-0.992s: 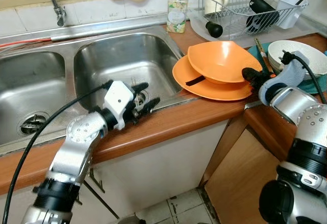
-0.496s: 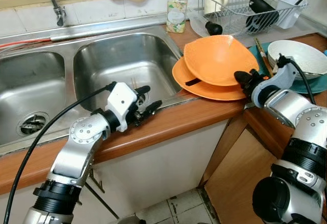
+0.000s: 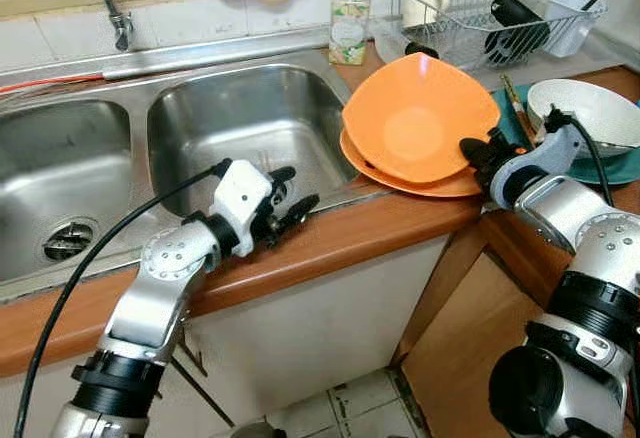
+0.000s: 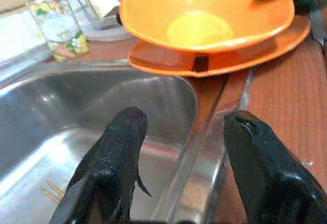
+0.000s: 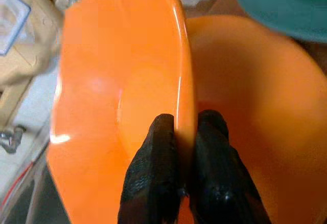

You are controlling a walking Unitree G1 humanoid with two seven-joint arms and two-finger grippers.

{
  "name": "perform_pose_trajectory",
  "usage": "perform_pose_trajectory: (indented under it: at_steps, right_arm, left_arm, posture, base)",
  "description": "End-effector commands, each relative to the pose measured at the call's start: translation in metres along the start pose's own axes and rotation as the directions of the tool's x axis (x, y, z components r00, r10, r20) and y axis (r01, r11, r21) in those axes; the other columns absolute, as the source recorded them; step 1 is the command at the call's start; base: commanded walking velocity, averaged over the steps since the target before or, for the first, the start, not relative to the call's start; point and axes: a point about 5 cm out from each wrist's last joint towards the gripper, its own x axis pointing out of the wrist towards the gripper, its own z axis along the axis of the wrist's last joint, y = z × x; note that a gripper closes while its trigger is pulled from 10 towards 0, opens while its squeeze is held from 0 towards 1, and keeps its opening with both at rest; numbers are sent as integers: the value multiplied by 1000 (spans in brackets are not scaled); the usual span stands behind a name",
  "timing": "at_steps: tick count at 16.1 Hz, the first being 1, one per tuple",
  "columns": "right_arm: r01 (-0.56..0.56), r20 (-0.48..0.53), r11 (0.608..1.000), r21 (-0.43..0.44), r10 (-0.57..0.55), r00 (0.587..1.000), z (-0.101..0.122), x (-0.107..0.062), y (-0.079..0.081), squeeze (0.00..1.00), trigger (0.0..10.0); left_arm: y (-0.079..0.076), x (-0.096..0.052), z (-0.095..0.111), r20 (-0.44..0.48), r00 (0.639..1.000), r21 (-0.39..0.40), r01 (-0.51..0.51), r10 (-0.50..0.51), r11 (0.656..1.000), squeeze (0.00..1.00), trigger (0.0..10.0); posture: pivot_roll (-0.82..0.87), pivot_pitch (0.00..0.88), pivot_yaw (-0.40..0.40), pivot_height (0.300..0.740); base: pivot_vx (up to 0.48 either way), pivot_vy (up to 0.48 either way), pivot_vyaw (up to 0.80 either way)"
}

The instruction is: Kitchen organization

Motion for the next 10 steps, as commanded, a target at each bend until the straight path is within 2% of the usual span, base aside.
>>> perform_pose_trajectory:
  at_steps: [1,2,4,6,7,9,10]
  right_arm:
    - [-36,58,999,-34,38,998,10,-2,9,0,0]
    - [-52,74,994,-93,59,996,12,-3,13,0,0]
    - [-136,109,961,-241,166,980,15,-9,30,0,0]
    - [-168,111,944,-283,206,972,15,-12,36,0,0]
    - [-198,111,917,-347,250,962,14,-15,41,0,0]
    - [-232,99,812,-535,333,938,12,-24,50,0,0]
    - [-245,93,776,-581,363,927,11,-27,53,0,0]
  left_arm:
    - [4,2,7,17,1000,20,-20,20,1000,0,10000]
    - [6,4,8,14,999,28,-41,40,999,0,10000]
    - [14,11,9,10,994,31,-111,111,993,0,10000]
    - [16,13,12,23,992,17,-125,125,992,0,10000]
    - [17,17,17,49,990,-5,-128,128,992,0,10000]
    - [21,23,25,92,984,-50,-146,150,988,0,10000]
    - [24,25,27,104,981,-62,-155,161,986,0,10000]
  posture:
    - [-168,0,22,740]
    - [-169,0,23,740]
    - [-172,0,28,740]
    - [-173,0,28,740]
    - [-174,0,32,740]
    - [-174,0,34,740]
    - [-176,0,37,740]
  base:
    - [0,0,0]
    - [0,0,0]
    - [0,0,0]
    - [0,0,0]
    - [0,0,0]
    - [0,0,0]
    - [0,0,0]
